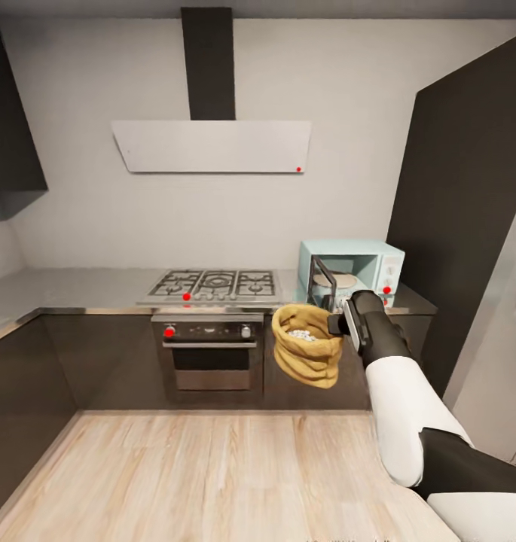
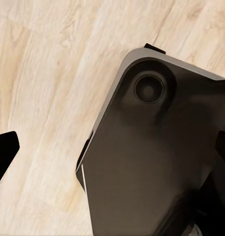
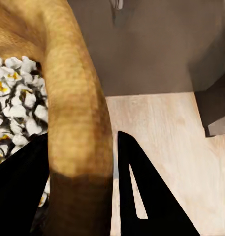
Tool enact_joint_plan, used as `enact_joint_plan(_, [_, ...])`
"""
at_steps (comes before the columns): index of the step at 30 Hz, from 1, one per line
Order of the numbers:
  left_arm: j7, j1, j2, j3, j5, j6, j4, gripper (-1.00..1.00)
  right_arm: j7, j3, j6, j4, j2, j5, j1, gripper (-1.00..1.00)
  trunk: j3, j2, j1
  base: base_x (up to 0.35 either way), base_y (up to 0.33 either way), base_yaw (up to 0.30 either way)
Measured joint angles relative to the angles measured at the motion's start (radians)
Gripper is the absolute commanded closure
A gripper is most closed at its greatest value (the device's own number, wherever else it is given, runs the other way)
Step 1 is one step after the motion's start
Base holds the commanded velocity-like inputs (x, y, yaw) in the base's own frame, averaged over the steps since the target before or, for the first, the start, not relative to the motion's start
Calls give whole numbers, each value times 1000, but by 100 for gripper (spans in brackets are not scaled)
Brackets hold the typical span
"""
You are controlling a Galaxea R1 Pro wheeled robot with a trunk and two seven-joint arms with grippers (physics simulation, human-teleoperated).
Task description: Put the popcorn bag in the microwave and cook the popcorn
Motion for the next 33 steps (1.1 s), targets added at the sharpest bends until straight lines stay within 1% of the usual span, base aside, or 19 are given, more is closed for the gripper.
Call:
enact_joint_plan(1, [0,0,0,0,0,0,0,-100,1,0,0,0,-10,-2,0,100,1,0,0,0,0,-282])
enact_joint_plan(3, [0,0,0,0,0,0,0,-100,1,0,0,0,-18,-5,0,100,2,0,0,0,0,-282])
enact_joint_plan(10, [0,0,0,1,0,0,0,-100,0,-1,0,0,-24,-5,0,100,5,0,0,0,0,-282])
enact_joint_plan(12, [0,0,0,1,0,0,0,-100,0,0,0,0,-35,-2,0,100,6,0,0,0,0,-282])
enact_joint_plan(14, [1,0,0,1,0,0,0,-100,0,-1,0,0,-39,-5,0,100,7,0,0,0,0,-282])
enact_joint_plan(30, [9,0,-3,2,0,0,0,-100,3,-1,0,0,-40,-7,0,100,16,0,0,0,0,-282])
enact_joint_plan(33, [9,0,-2,1,0,0,0,-100,3,-1,0,0,-40,-8,0,100,17,0,0,7,-2,-119])
